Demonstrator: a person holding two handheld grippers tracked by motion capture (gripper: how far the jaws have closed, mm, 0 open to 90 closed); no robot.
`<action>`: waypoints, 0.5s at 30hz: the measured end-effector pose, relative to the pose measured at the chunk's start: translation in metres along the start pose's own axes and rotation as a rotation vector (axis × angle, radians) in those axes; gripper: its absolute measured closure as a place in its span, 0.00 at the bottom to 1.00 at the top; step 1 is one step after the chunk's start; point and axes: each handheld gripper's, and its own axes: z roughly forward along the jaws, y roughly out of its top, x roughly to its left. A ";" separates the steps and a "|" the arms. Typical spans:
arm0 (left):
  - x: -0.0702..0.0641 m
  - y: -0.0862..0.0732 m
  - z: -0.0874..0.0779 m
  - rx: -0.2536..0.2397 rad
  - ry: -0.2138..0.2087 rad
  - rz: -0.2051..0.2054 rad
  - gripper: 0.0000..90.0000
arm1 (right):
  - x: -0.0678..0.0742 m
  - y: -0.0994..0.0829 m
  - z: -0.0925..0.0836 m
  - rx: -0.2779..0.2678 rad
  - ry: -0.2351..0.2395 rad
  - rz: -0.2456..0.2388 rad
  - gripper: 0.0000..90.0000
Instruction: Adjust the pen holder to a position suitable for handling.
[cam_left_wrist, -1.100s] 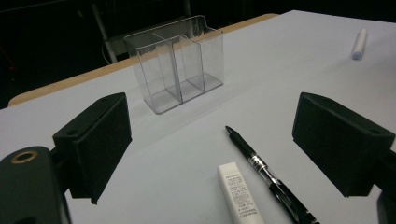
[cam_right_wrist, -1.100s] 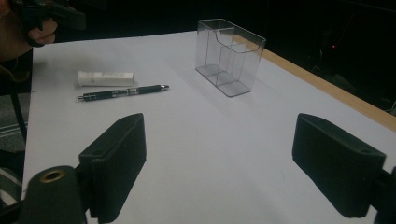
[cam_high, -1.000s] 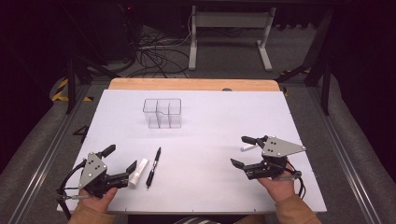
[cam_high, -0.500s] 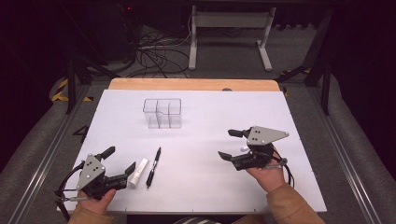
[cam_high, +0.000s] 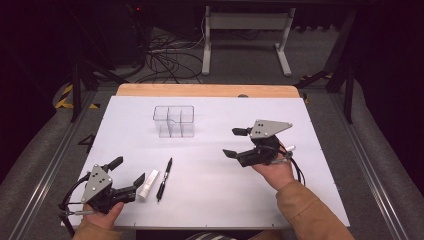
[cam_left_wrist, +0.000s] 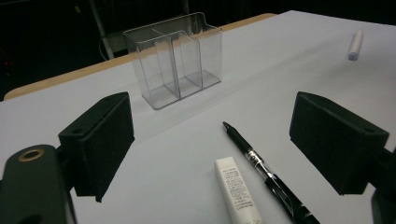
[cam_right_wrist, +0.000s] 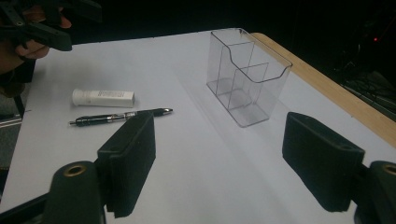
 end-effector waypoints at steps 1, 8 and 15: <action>0.000 0.000 0.000 0.001 0.000 0.000 0.16 | -0.001 0.002 0.002 0.006 0.002 -0.001 0.29; 0.000 0.000 0.001 0.005 0.005 0.001 0.16 | -0.013 0.010 0.019 0.064 0.013 -0.012 0.30; 0.001 0.000 0.001 0.004 0.003 -0.003 0.16 | -0.019 0.015 0.032 0.074 0.017 -0.017 0.32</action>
